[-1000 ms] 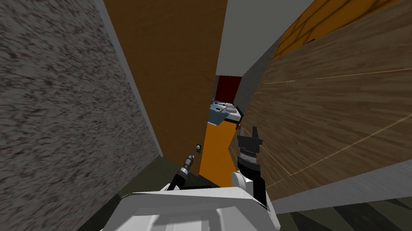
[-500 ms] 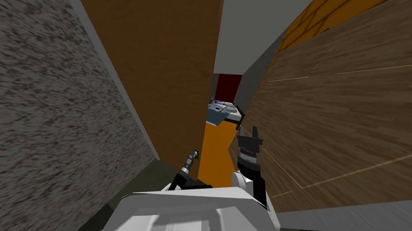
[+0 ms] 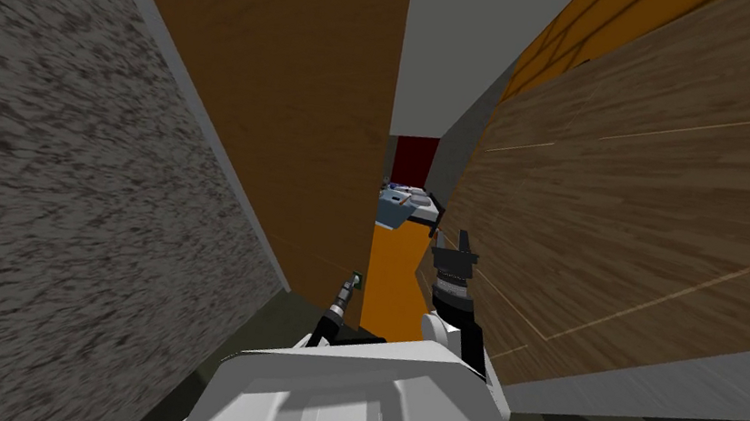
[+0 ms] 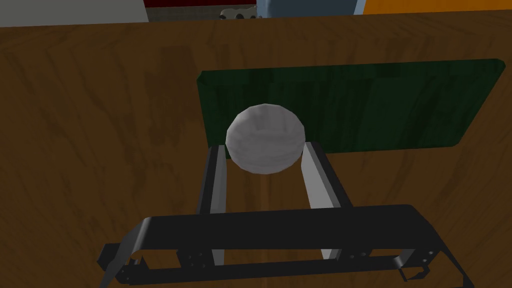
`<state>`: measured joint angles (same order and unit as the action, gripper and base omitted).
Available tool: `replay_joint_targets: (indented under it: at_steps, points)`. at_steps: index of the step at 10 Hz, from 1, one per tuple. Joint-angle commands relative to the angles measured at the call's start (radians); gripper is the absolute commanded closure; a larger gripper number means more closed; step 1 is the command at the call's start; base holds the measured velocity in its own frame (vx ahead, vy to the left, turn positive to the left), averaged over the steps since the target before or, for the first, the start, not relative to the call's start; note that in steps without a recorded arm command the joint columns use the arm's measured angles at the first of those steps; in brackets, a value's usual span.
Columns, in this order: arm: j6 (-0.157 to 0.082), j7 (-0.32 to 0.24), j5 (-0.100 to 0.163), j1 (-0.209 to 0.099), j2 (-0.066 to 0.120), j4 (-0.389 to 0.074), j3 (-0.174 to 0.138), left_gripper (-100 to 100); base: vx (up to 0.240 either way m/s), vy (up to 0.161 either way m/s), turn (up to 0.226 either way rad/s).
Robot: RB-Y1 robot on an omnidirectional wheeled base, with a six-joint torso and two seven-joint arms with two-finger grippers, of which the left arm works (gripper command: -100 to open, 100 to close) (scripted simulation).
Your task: Push the door open
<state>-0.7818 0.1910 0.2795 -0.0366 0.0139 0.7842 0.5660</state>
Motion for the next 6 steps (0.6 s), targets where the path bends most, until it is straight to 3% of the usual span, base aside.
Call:
replay_joint_targets:
  at_steps: [1,5,6]
  points:
    - [0.000,0.001,0.003,-0.003,0.010,-0.003,-0.014,100,0.078,-0.046,0.027]
    - [-0.001,0.005,0.011,-0.009,0.030,-0.010,-0.052,100,0.150,-0.103,0.046]
    - [0.001,0.004,0.009,-0.003,0.036,-0.003,-0.037,-100,-0.035,-0.039,0.039]
